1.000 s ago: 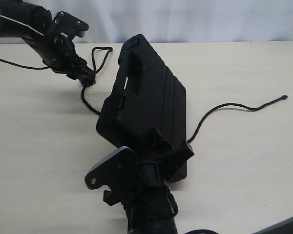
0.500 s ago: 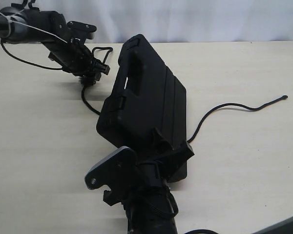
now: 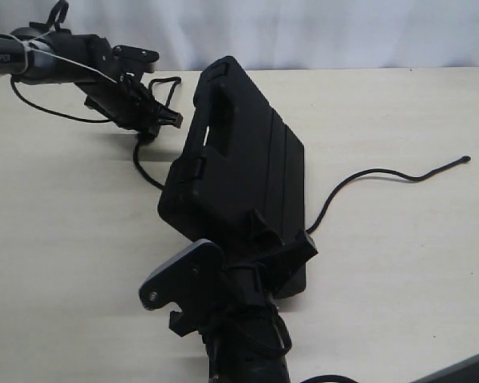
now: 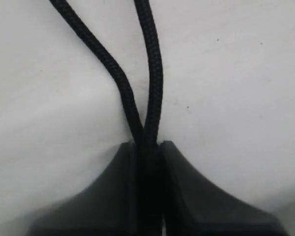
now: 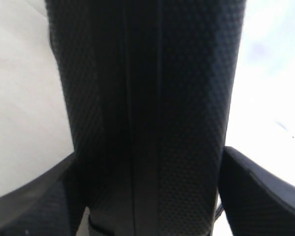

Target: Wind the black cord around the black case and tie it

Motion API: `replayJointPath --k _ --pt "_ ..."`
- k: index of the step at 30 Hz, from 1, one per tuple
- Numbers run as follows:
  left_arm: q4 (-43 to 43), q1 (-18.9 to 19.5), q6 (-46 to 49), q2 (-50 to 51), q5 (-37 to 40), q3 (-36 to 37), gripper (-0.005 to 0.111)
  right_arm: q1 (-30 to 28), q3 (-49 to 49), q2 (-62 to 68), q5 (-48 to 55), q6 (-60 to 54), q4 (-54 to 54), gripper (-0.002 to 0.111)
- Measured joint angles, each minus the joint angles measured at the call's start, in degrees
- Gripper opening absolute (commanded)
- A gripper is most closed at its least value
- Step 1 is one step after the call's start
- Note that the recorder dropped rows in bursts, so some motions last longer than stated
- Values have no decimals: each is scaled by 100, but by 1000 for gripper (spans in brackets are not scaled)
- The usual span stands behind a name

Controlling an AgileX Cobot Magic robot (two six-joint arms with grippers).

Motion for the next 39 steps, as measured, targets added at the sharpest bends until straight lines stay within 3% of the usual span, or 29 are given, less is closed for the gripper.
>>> replayJointPath --k 4,7,15,18,20,22,25,27,39 --pt "-41 10 26 -352 176 134 0 0 0 0 0 0 0 4" --pt "-56 45 233 -970 -265 707 0 0 0 0 0 0 0 4" --pt "213 63 592 -2903 -3420 4097 0 0 0 0 3 0 52 4" --pt "1099 51 506 -3817 -4482 5746 0 0 0 0 3 0 94 4" --pt "1900 -14 187 -4179 -4985 6301 0 23 27 -78 13 0 226 4" --pt "2905 -68 -117 -4407 -5323 6523 0 141 214 -249 13 24 353 4" --pt "5377 -281 -897 -4645 -5364 6605 0 311 702 -834 -313 24 443 4" --pt "6300 -378 -1285 -4725 -5291 6613 0 311 980 -1216 -579 48 403 4" --pt "7007 -389 -1751 -4809 -4584 6842 0 290 1487 -1811 -795 104 453 4"
